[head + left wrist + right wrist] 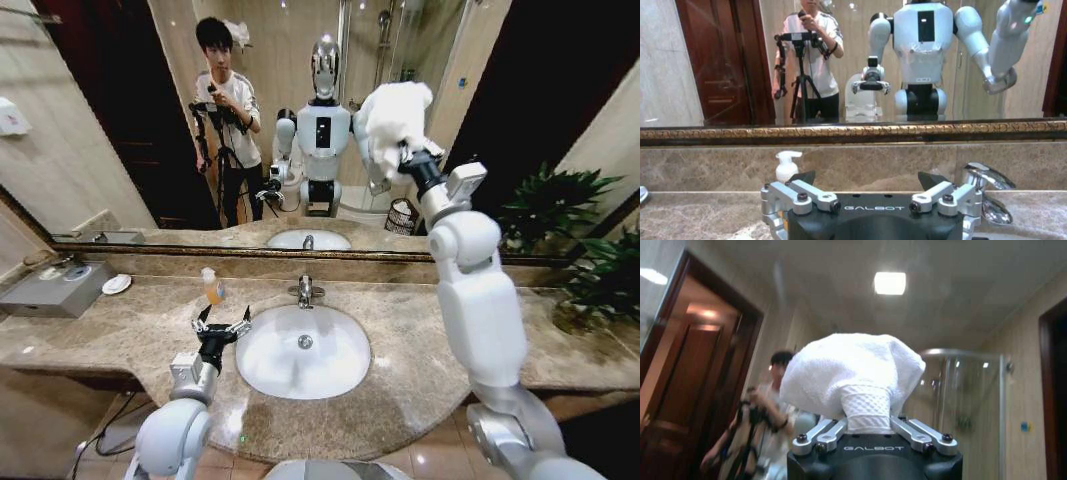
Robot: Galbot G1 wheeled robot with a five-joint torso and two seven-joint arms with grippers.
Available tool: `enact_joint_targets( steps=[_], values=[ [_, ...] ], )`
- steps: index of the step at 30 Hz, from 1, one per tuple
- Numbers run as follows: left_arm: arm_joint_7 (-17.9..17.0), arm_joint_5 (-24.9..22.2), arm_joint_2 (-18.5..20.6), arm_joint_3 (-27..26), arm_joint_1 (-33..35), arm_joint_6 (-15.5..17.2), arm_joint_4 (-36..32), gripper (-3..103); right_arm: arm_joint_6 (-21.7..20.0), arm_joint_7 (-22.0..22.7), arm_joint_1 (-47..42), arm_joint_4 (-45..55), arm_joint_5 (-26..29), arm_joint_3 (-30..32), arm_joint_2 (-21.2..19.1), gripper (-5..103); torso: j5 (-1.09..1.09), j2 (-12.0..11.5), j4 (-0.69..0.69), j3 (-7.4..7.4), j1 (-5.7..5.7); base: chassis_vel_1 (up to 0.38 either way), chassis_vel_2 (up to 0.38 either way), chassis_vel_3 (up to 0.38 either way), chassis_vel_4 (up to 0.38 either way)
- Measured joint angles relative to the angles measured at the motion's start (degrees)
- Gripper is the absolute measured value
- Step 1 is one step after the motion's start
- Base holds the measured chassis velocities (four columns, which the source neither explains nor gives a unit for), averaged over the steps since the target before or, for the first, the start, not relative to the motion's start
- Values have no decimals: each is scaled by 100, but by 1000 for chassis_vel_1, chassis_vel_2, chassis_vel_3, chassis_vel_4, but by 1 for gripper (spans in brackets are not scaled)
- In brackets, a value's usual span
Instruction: Pick up the towel from the sink counter and wipe the mirror surface.
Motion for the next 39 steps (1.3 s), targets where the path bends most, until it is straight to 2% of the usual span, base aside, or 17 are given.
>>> enact_joint_targets(
  steps=[5, 8, 22, 27, 34, 39],
  values=[
    [0, 0, 0, 0, 0, 0, 0, 100, 174, -72, -560, 41, -200, -56, 11, 11, 0, 0, -2, 0, 0, 0, 0, 0, 0],
    [0, 0, 0, 0, 0, 0, 0, 100, 184, -77, -583, 52, -211, -90, 4, 11, 0, 0, -1, 0, 0, 0, 0, 0, 0],
    [0, 0, 0, 0, 0, 0, 0, 100, -136, 151, 559, 106, 175, -6, -88, 11, -2, 0, 0, 0, 1, 0, 0, 0, 0],
    [0, 0, 0, 0, 0, 0, 0, 100, -108, 108, 309, 66, 108, -57, -44, 11, 0, 0, -1, 0, 1, 0, 0, 0, 0],
    [0, 0, 0, 0, 0, 0, 0, 100, 104, -10, -519, 61, -87, -75, -6, 11, 1, 0, -2, 0, 0, 0, 0, 0, 0],
    [0, 0, 0, 0, 0, 0, 0, 100, 132, -37, -632, 101, -92, -66, -43, 11, 1, 0, -2, 0, 0, 0, 0, 0, 0]
  ],
)
